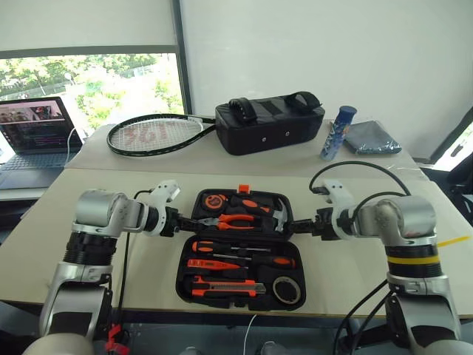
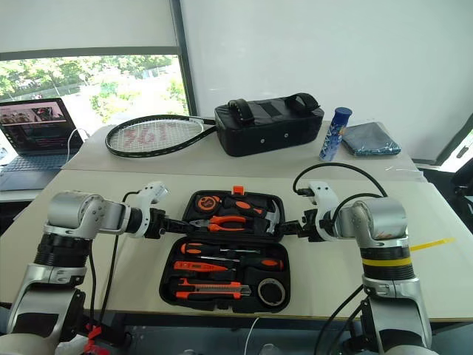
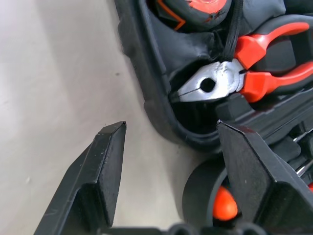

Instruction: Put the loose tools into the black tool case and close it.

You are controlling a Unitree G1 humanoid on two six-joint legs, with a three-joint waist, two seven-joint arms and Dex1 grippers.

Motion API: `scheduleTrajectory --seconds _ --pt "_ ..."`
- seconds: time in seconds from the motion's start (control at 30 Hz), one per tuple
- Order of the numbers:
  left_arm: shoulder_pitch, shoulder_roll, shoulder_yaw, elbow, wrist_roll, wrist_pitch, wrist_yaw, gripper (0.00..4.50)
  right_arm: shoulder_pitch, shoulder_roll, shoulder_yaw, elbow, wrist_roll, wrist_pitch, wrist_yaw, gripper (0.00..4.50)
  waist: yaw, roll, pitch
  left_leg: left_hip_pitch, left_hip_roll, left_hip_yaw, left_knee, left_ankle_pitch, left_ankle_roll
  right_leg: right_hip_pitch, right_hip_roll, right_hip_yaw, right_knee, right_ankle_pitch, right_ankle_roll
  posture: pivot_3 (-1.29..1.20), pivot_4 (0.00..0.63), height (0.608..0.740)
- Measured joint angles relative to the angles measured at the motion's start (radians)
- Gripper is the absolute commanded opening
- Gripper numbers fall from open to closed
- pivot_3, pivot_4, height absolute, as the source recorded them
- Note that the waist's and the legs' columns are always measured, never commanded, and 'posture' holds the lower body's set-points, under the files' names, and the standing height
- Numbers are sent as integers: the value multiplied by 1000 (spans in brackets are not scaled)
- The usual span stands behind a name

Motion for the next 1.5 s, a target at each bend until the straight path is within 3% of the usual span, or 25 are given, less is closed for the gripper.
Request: scheduleTrajectory --seconds 0.03,0.27,0.33,0.63,0.77,1.13,1.5 --pt "0 -1 0 0 0 1 4 2568 -1 0 5 0 1 0 0 2813 0 0 0 0 0 0 0 0 0 0 0 0 0 0 0 0 150 740" --pt "-10 0 19 11 3 -16 18 323 -30 28 4 35 2 6 -9 444 2 1 0 2 0 0 0 0 0 2 0 0 0 0 0 0 150 740" --pt "-11 1 23 15 2 -16 18 16 -36 30 -3 45 -2 10 -16 54 3 1 -1 5 0 0 0 0 0 6 0 0 -1 0 1 0 150 740" --pt "-23 -17 47 45 2 -1 28 16 -42 40 -12 66 -5 23 -19 54 3 1 -1 11 -1 -1 0 0 0 13 -1 -1 -2 -2 4 0 150 740" --pt "-4 -56 121 62 4 -41 54 16 -26 64 -55 60 -7 -4 -27 54 3 1 -1 11 -1 -1 0 1 -1 12 -1 -1 -2 -1 5 0 150 740" --pt "184 -121 303 -67 -74 -402 -52 16 269 13 -87 -227 -1 -528 131 54 -5 1 0 -5 -1 -1 0 2 -2 -4 -1 0 -1 3 2 0 150 740" --pt "389 -112 296 -121 -64 -849 -294 16 529 -30 -51 -293 -145 -1208 297 54 3 1 0 -6 -1 0 0 1 -3 -4 -2 0 -2 3 2 0 150 740"
